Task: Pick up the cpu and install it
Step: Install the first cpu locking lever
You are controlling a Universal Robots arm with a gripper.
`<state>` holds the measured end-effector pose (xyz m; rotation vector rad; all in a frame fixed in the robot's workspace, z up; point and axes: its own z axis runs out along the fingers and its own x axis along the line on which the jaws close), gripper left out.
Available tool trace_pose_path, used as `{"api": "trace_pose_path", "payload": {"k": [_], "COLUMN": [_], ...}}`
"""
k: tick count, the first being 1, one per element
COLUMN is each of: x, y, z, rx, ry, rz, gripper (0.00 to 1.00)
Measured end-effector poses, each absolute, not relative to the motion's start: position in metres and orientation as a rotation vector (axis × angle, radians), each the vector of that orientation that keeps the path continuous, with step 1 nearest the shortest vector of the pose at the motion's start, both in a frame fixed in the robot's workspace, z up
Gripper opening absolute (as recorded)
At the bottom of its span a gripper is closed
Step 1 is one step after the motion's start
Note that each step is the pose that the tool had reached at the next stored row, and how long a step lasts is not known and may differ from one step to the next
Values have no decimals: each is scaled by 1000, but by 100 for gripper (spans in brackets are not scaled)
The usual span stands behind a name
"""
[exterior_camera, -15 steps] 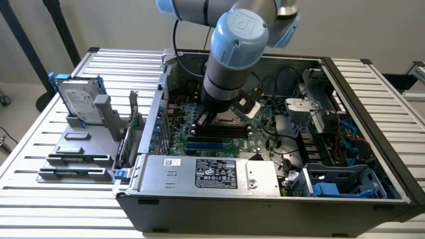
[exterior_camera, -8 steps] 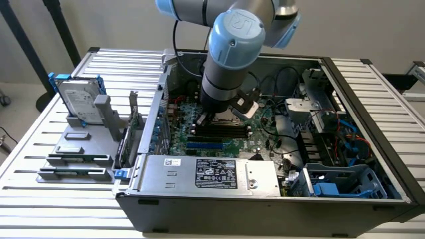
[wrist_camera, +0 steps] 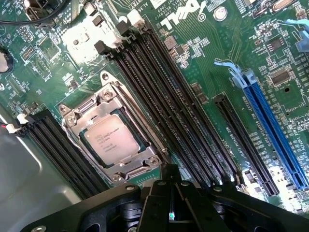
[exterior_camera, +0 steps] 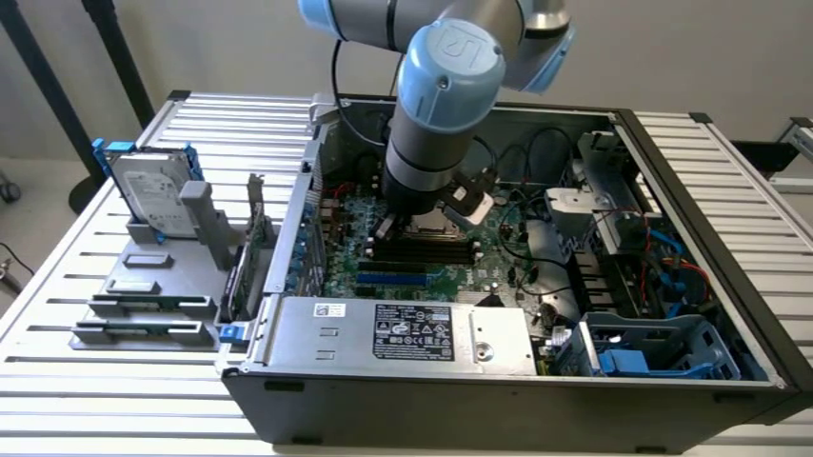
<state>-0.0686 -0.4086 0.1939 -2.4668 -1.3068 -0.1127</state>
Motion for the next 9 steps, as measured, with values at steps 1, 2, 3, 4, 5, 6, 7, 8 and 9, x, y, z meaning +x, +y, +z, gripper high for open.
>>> {"api": "trace_pose_path", "payload": {"k": [1,2,3,4,5,6,7,8,9], "x": [-69,-69,-69,-69,-69,-69,-69,-69,-69], "y": [-408,-408,-408,-408,-408,-408,-408,-408,-408], "z": [193,193,192,192,192,192,192,193,194], "rx": [-2467,-2468,-2468,-2470,-2472,-2476,-2477,-2479,-2479], "ry": [-1307,-1307,-1308,-1309,-1310,-1311,-1312,-1312,-1313], "rz": [-113,-113,-113,-112,-110,-108,-106,-105,-105], "gripper": [11,11,11,11,11,11,11,11,11]}}
